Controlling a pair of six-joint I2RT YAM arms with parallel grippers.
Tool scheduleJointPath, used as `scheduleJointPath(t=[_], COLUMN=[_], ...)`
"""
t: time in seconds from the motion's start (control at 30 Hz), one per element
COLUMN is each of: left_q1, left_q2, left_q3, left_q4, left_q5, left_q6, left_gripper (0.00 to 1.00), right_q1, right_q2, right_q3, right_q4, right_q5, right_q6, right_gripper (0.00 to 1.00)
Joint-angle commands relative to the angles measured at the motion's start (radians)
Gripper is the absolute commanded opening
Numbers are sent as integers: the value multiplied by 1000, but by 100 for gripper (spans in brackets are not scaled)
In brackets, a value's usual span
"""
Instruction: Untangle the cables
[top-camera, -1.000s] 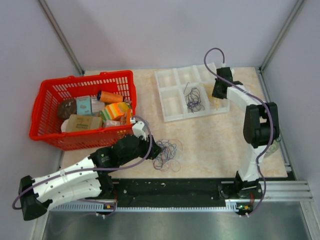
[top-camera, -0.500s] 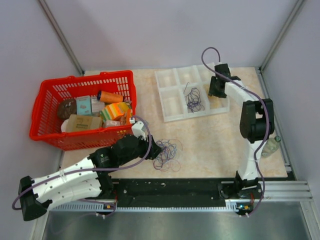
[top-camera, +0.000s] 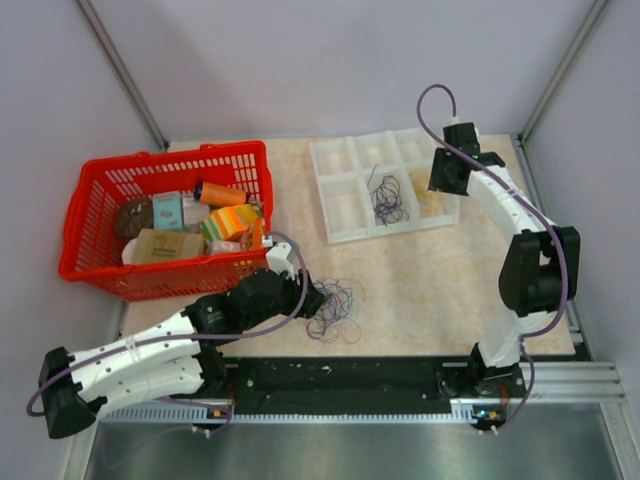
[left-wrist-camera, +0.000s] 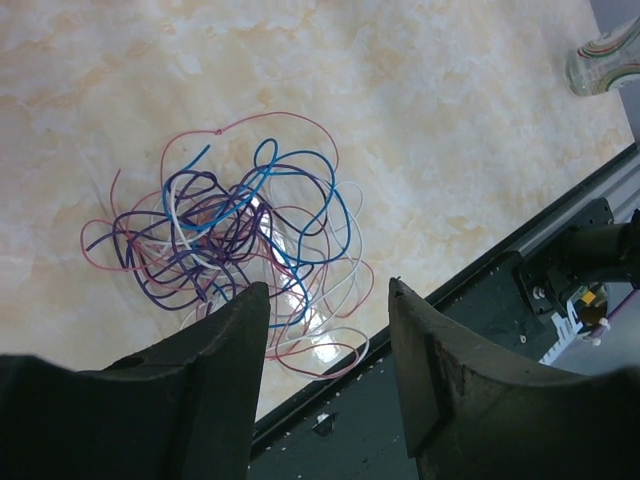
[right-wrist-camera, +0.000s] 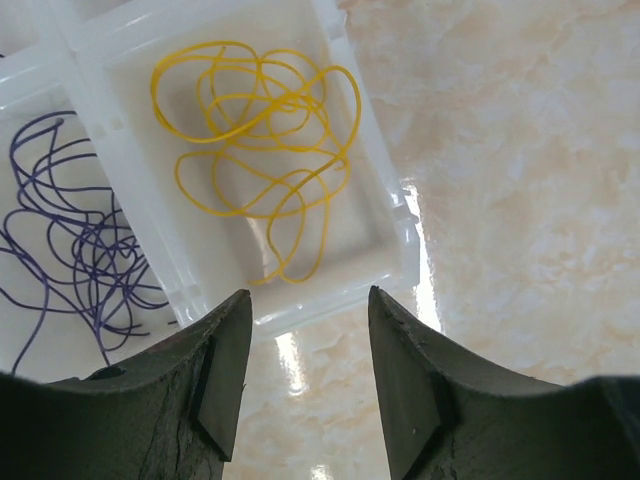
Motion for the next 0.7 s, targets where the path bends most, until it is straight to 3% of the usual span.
scheduleJointPath(t=[0.0,0.07,0.17,0.23,0.33,0.53,0.67], left_q1=[3,3,3,5,20,22,25], left_q2=[8,9,-9,-21,12,140,175], left_q3=[-11,-3,-17,-46,-58,-100,-121], left_q4=[39,-13,-52,-29,7,108,174], left_q5=[-84,-149,-181,-189,-146,-106,-100], left_q6=[-5,-61,-89,-84,-95,-175,-184], left_gripper=[56,57,62,66,66,59,58], right_q1=[61,136,209,278,407,530,596], right_q2=[-62,-158,-327,-456,-531,-473,-394], right_q3=[2,-99,-370,-542,-712,-851,-807], right_q4=[-65,-39,147,305,471,724,731], right_q5=[89,24,-293,-433,-584,-581,-532], right_q6=[-28,-11,82,139,153,109,6], right_gripper=[50,52,52,51,51,46,41])
